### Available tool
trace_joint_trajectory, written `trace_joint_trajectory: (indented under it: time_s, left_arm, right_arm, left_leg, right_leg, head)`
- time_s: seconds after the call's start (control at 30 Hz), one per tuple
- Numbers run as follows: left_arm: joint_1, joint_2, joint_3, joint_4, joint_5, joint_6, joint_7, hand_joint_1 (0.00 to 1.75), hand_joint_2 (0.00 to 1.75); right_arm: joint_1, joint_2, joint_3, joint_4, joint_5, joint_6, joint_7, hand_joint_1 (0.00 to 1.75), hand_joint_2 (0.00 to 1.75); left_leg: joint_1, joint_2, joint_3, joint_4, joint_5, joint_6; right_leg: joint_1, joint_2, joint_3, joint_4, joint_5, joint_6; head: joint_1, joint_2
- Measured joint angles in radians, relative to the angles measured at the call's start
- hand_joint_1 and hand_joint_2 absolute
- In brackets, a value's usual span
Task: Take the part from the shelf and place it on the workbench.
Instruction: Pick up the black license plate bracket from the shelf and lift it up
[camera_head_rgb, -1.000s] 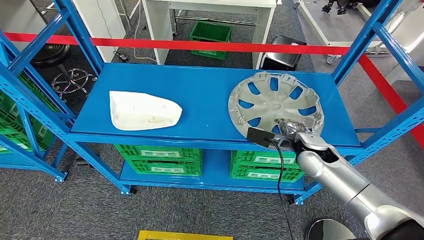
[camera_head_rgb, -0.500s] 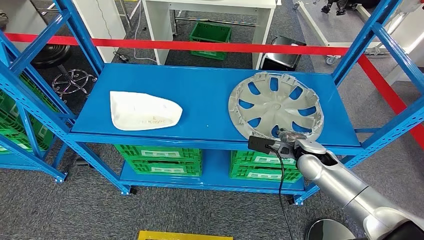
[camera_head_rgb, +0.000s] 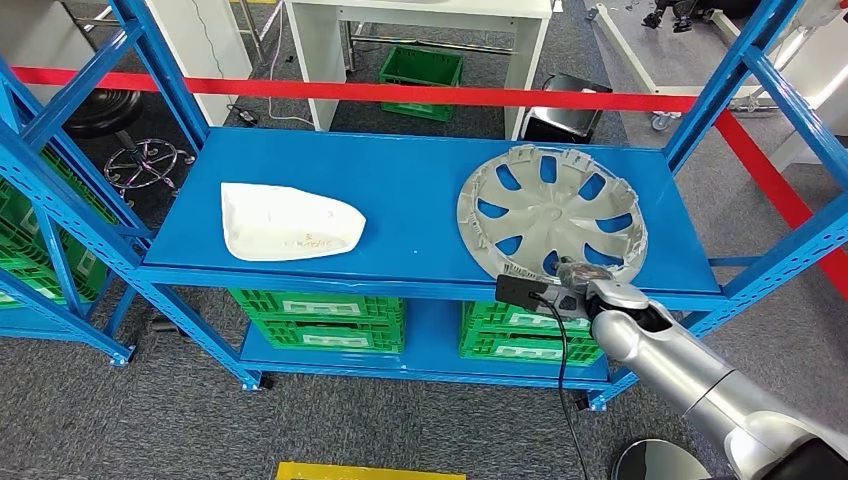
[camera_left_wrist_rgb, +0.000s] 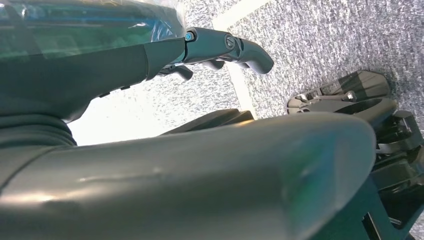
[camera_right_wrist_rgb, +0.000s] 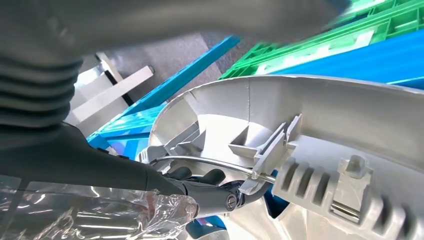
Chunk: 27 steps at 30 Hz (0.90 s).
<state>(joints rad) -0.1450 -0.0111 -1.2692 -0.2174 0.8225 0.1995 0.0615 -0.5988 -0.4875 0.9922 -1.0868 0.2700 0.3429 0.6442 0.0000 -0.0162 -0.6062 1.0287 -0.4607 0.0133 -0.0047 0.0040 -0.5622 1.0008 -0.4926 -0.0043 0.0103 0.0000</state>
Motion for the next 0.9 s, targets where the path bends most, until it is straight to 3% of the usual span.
trace_joint_trajectory:
  time_s: [0.77,0.9]
  left_arm:
    - [-0.019,-0.002,0.0,0.0,0.002,0.001,-0.014,0.0,0.0]
    - [-0.02,-0.002,0.0,0.0,0.004,0.001,-0.016,0.0,0.0]
  right_arm:
    - [-0.059,-0.003,0.039,0.009,0.029,-0.005,0.001,0.0,1.75]
    - [-0.06,-0.003,0.04,0.009,0.031,-0.005,0.001,1.72,1.75]
  left_leg:
    - [0.0,0.0,0.0,0.0,0.0,0.0]
    - [0.0,0.0,0.0,0.0,0.0,0.0]
  right_leg:
    - [0.0,0.0,-0.001,0.0,0.0,0.0]
    - [0.0,0.0,-0.001,0.0,0.0,0.0]
  head:
    - [0.0,0.0]
    - [0.0,0.0]
